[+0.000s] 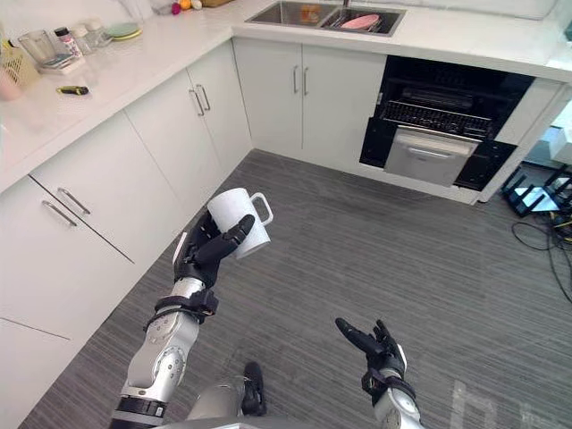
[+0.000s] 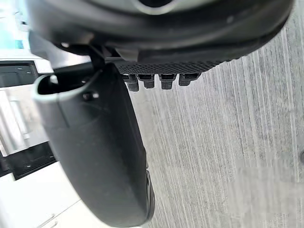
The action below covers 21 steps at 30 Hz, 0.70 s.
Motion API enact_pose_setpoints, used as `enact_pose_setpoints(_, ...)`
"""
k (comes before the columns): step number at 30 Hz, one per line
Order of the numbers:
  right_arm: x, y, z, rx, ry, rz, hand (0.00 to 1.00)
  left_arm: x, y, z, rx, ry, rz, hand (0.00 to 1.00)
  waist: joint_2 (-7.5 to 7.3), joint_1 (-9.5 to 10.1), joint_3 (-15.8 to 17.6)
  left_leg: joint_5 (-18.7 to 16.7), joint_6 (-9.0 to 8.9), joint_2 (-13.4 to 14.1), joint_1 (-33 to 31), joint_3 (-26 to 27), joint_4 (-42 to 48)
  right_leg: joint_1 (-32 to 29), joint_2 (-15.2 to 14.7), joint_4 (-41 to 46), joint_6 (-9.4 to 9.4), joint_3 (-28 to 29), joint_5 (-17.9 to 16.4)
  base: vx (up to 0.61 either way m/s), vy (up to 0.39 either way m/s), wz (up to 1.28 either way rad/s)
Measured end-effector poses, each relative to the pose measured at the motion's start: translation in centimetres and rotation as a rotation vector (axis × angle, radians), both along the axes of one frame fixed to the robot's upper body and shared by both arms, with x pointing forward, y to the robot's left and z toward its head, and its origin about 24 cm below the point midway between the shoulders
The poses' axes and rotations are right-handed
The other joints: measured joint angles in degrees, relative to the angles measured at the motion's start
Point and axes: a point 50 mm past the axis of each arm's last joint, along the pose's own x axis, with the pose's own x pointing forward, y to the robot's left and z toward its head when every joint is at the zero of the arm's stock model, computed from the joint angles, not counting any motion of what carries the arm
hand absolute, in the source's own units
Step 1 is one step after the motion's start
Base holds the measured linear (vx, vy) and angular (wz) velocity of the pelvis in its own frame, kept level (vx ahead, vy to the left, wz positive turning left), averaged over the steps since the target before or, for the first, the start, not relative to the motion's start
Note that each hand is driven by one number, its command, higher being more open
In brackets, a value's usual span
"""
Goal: Walk over to the sink, pick up the cup, carry it to the dishwasher, place the cup inside the dishwasher, then close the dishwasher door
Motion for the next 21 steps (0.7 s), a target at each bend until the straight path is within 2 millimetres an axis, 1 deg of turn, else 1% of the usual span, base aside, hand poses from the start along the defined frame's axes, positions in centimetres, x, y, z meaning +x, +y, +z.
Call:
enact_pose_setpoints(1, -0.3, 0.4, -0.2, 0.011, 0.008, -0.008, 1.00, 0.0, 0.0, 0.1, 0.015, -0.006, -0.010, 0.00, -0.70, 0.12, -0.4, -1.0, 0.28, -1.2, 3.2, -0.2, -1.5, -2.7, -1.6, 7.4, 0.16, -1.0, 5.4, 0.62, 0.167, 0.07)
enact_pose_setpoints(2, -0.6, 0.6, -0.2, 0.013, 0.009, -0.007, 1.00, 0.0, -0.2, 0.2, 0.020, -0.018, -0.021, 0.00, -1.64, -0.01, -1.3, -2.2, 0.10, -2.7, 7.2, -0.9, -6.1, -6.4, -4.0, 16.8, 0.31, -1.4, 6.0, 0.47, 0.088, 0.15)
enact_pose_setpoints(3, -0.4, 1.2, -0.2, 0.021, -0.004, -0.001, 1.00, 0.3, -0.1, 0.7, 0.030, -0.042, -0.020, 0.00, -3.08, -0.46, -1.3, -2.7, 0.04, -4.8, 10.3, -1.5, -8.8, -12.2, -6.2, 27.8, -2.13, -2.0, 1.0, 0.45, 0.042, 0.25)
enact_pose_setpoints(4, -0.2, 1.4, -0.2, 0.021, -0.012, 0.006, 1.00, 0.4, -0.2, 0.7, 0.031, -0.044, -0.021, 0.00, -3.02, -1.12, -1.1, -3.0, 0.15, -5.5, 12.7, -2.3, -10.6, -16.4, -6.0, 32.7, -4.21, -2.4, -3.1, 0.38, -0.004, 0.32)
enact_pose_setpoints(5, -0.1, 1.8, -0.1, 0.024, -0.019, 0.018, 1.00, 0.4, -0.3, 0.6, 0.033, -0.036, -0.020, 0.00, -2.35, -1.81, -0.8, -4.1, 0.49, -5.3, 15.4, -3.3, -12.5, -19.9, -4.5, 34.3, -5.05, -2.6, -6.2, 0.29, -0.024, 0.28)
enact_pose_setpoints(6, -0.3, 2.2, -0.1, 0.030, -0.025, 0.027, 1.00, 0.5, -0.5, 0.4, 0.034, -0.026, -0.025, 0.00, -1.78, -2.20, -0.4, -4.9, 0.01, -4.8, 17.8, -4.1, -13.6, -23.3, -2.2, 34.4, -5.29, -2.8, -9.2, 0.42, -0.109, 0.32)
enact_pose_setpoints(7, -0.7, 2.9, -0.1, 0.040, -0.029, 0.042, 1.00, 0.5, -1.0, 0.0, 0.038, -0.008, -0.040, 0.00, -1.42, -2.74, -0.1, -6.2, -0.92, -3.7, 21.0, -5.0, -14.7, -27.8, 0.0, 32.0, -5.08, -3.5, -12.0, 0.34, -0.140, 0.34)
enact_pose_setpoints(8, -0.9, 3.3, 0.2, 0.046, -0.044, 0.049, 1.00, 0.5, -1.3, -0.2, 0.046, -0.002, -0.054, 0.00, -1.01, -3.28, 0.2, -7.4, -1.69, -2.7, 22.9, -5.7, -14.7, -30.9, 1.1, 27.4, -4.77, -4.4, -12.7, 0.43, -0.217, 0.41)
enact_pose_setpoints(9, -0.8, 3.8, 0.8, 0.052, -0.081, 0.048, 1.00, 0.4, -1.9, -0.2, 0.058, -0.004, -0.079, 0.00, -0.37, -3.88, 0.6, -9.2, -3.05, -1.0, 24.9, -6.3, -14.4, -33.6, 2.1, 17.0, -3.84, -5.8, -11.9, 0.42, -0.233, 0.27)
enact_pose_setpoints(10, -0.5, 4.1, 1.4, 0.056, -0.121, 0.050, 1.00, 0.4, -2.0, 0.0, 0.068, -0.013, -0.091, 0.00, -0.18, -3.87, 0.6, -10.8, -3.87, 0.5, 26.4, -6.3, -14.2, -34.9, 3.1, 7.4, -3.82, -7.1, -10.1, 0.56, -0.310, 0.15)
enact_pose_setpoints(11, 0.3, 4.5, 2.6, 0.058, -0.188, 0.066, 1.00, 0.5, -2.1, 0.3, 0.074, -0.034, -0.102, 0.00, -0.65, -3.95, 0.3, -13.1, -5.29, 1.4, 28.0, -6.0, -13.5, -36.0, 4.0, -4.6, -3.71, -8.0, -6.5, 0.52, -0.286, 0.01)
enact_pose_setpoints(12, 0.6, 4.6, 3.2, 0.054, -0.226, 0.073, 1.00, 0.5, -2.2, 0.6, 0.076, -0.044, -0.104, 0.00, -1.32, -3.97, -0.1, -14.6, -6.11, 1.6, 29.0, -6.1, -13.0, -36.1, 4.0, -9.2, -3.72, -8.2, -5.3, 0.59, -0.294, 0.00)
enact_pose_setpoints(13, 1.2, 4.1, 4.6, 0.022, -0.300, 0.087, 1.00, 0.5, -2.7, 0.6, 0.058, -0.043, -0.106, 0.00, 0.00, -4.16, -0.7, -17.4, -6.65, 3.3, 31.5, -6.1, -12.4, -35.9, 5.1, -7.4, -3.70, -8.2, 1.4, 0.64, -0.274, 0.02)
enact_pose_setpoints(14, 2.1, 3.7, 5.9, -0.001, -0.363, 0.093, 1.00, 0.5, -3.5, 0.8, 0.033, -0.047, -0.118, 0.00, 1.53, -4.12, -1.7, -17.3, -6.21, 5.1, 32.3, -5.5, -11.9, -37.0, 6.4, -3.4, -3.69, -8.2, 1.6, 0.64, -0.265, 0.04)
enact_pose_setpoints(15, 2.5, 3.4, 6.6, -0.014, -0.401, 0.090, 1.00, 0.7, -3.9, 1.1, 0.026, -0.058, -0.130, 0.00, 1.76, -4.15, -1.8, -16.9, -6.08, 5.7, 32.4, -5.0, -10.9, -37.5, 6.9, -1.6, -4.20, -8.0, 1.2, 0.59, -0.276, 0.12)
enact_pose_setpoints(16, 3.4, 3.1, 8.1, -0.038, -0.475, 0.087, 1.00, 0.8, -4.8, 1.5, 0.023, -0.076, -0.153, 0.00, 1.97, -4.54, -1.8, -15.4, -6.27, 7.1, 32.0, -4.6, -7.6, -37.3, 7.9, 1.1, -6.77, -7.8, -0.4, 0.55, -0.301, 0.11)
enact_pose_setpoints(17, 4.0, 2.7, 9.4, -0.057, -0.537, 0.072, 1.00, 0.9, -5.4, 1.7, 0.015, -0.083, -0.167, 0.00, 2.23, -4.64, -1.8, -13.0, -7.66, 8.9, 30.5, -4.6, -1.5, -36.0, 8.9, 2.1, -8.72, -8.6, -2.8, 0.54, -0.301, 0.05)
enact_pose_setpoints(18, 4.2, 2.6, 10.0, -0.066, -0.564, 0.062, 1.00, 0.9, -5.6, 1.7, 0.011, -0.084, -0.173, 0.00, 2.36, -4.64, -1.7, -11.0, -8.73, 10.1, 29.2, -4.7, 2.8, -34.8, 9.4, 2.1, -8.91, -8.8, -3.9, 0.53, -0.279, -0.09)
enact_pose_setpoints(19, 4.5, 2.5, 11.0, -0.073, -0.611, 0.037, 1.00, 0.8, -6.0, 1.8, -0.003, -0.084, -0.179, 0.00, 2.46, -4.56, -1.6, -4.6, -11.12, 12.2, 25.9, -5.1, 12.3, -32.2, 10.7, 2.0, -9.07, -8.7, -5.8, 0.63, -0.276, -0.15)
enact_pose_setpoints(20, 4.5, 2.3, 11.9, -0.069, -0.657, 0.011, 1.00, 0.8, -6.3, 1.8, -0.018, -0.085, -0.175, 0.00, 3.01, -4.51, -1.4, 6.0, -13.29, 14.3, 21.4, -7.3, 22.7, -29.0, 12.0, 1.0, -9.75, -8.4, -8.1, 0.63, -0.233, -0.17)
enact_pose_setpoints(21, 4.6, 2.2, 12.2, -0.065, -0.675, 0.003, 1.00, 0.7, -6.2, 1.8, -0.020, -0.086, -0.172, 0.00, 3.52, -4.52, -1.3, 7.6, -14.23, 15.1, 18.7, -8.3, 28.6, -27.2, 12.8, 0.1, -10.05, -8.3, -8.7, 0.62, -0.164, -0.21)
